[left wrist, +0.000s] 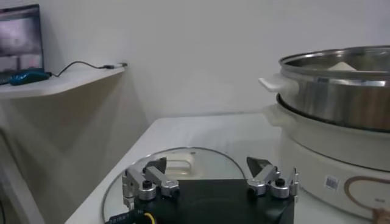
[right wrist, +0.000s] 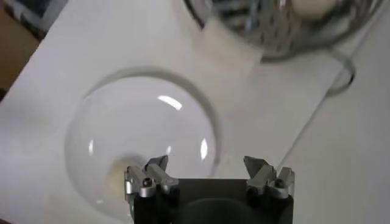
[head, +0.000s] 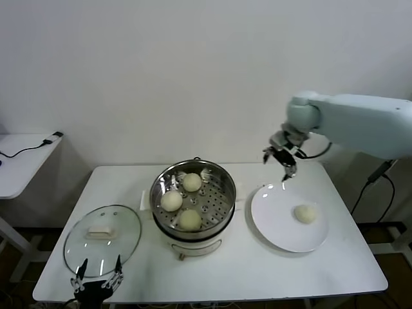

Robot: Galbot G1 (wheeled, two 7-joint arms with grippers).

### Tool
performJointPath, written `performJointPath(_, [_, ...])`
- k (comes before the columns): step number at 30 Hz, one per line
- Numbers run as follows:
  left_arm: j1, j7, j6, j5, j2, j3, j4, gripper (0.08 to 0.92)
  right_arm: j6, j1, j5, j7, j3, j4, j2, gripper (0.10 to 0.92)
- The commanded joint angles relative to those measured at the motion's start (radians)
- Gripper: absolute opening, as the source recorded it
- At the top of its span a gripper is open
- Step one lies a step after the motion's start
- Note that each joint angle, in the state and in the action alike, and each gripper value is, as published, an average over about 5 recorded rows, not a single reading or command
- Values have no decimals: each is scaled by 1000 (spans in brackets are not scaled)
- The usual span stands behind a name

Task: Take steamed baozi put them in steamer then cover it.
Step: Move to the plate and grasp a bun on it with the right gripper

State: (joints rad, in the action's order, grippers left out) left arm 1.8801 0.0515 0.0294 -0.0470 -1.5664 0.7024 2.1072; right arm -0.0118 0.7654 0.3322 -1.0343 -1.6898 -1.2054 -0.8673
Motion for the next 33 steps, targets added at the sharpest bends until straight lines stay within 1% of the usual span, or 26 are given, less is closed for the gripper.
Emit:
performJointPath(1, [6, 0, 1, 4, -3, 1, -4, 823, 128, -273, -33, 12, 126, 124, 201, 823])
performJointPath(5, [8, 0, -1, 11, -7, 0, -9, 823, 141, -380, -64, 31, 218, 176, 191, 823])
performJointPath(12, [11, 0, -2, 18, -15, -3, -13, 823, 165, -480, -77, 68, 314, 233, 149, 823])
performJointPath(22, [15, 5, -2, 20, -15, -3, -19, 823, 191, -535, -99, 97, 357, 262, 88, 823])
performJointPath(33, [14, 4, 3, 24, -16, -10, -14, 823, 204, -542, -130, 108, 359, 262, 78, 815])
